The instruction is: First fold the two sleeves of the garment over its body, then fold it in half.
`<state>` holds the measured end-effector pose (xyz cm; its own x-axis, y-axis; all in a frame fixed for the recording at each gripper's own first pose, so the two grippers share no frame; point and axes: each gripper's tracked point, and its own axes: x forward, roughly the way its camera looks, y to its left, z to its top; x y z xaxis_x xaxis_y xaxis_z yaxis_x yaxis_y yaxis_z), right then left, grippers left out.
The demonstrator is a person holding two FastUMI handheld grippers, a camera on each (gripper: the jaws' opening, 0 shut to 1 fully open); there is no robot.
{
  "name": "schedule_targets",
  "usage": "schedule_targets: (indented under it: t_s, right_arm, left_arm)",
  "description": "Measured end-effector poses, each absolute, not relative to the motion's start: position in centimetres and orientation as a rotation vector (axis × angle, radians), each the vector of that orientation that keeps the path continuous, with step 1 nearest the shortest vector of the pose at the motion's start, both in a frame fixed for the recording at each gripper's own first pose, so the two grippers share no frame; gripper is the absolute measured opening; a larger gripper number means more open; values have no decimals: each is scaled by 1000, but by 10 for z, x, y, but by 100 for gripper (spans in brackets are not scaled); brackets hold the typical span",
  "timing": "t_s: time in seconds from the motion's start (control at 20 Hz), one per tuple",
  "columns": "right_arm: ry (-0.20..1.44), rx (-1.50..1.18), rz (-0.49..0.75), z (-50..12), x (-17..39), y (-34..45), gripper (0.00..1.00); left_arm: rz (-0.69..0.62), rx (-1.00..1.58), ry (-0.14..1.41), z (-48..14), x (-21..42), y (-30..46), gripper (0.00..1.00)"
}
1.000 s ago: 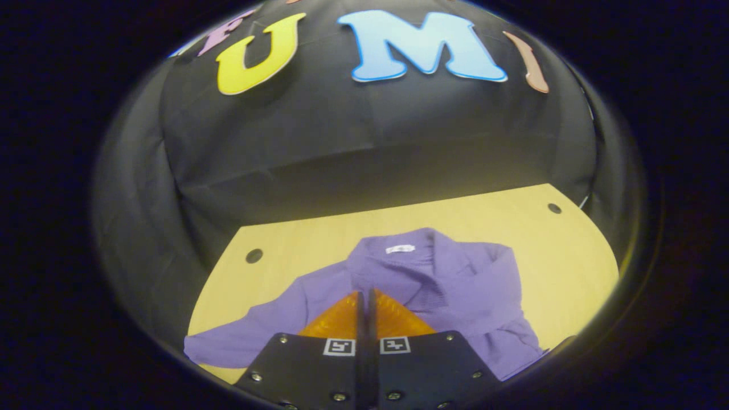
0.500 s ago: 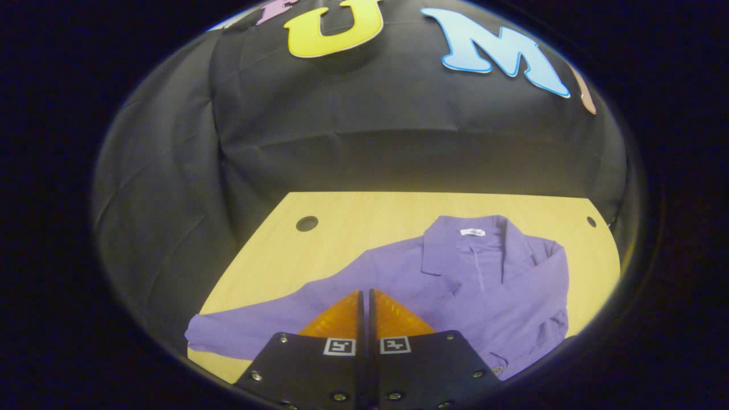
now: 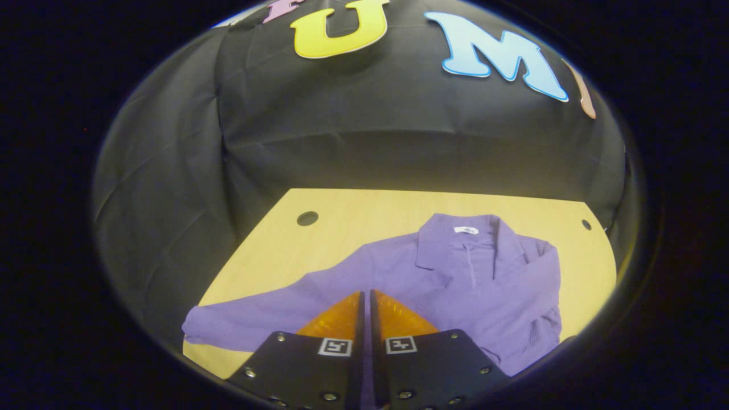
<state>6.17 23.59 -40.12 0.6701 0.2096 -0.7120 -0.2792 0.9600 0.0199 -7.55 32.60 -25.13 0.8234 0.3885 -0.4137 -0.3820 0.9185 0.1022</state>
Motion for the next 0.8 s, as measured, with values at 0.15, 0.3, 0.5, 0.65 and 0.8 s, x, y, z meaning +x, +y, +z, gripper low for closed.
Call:
schedule_targets:
  t_s: [0.15,0.3,0.5,0.65,0.8]
  right_arm:
    - [805,-109,283,-404,55,230,28]
    - [809,-113,276,-401,49,224,45]
    - [808,-119,262,-396,47,213,58]
    - [802,-119,238,-389,49,201,58]
    - [789,-115,200,-380,51,186,58]
  left_arm:
    - [408,-31,519,-293,-73,335,97]
    - [404,-66,590,-333,-69,343,97]
    - [404,-128,699,-389,-72,346,96]
    - [435,-198,850,-443,-81,353,96]
    - [470,-259,971,-488,-88,356,96]
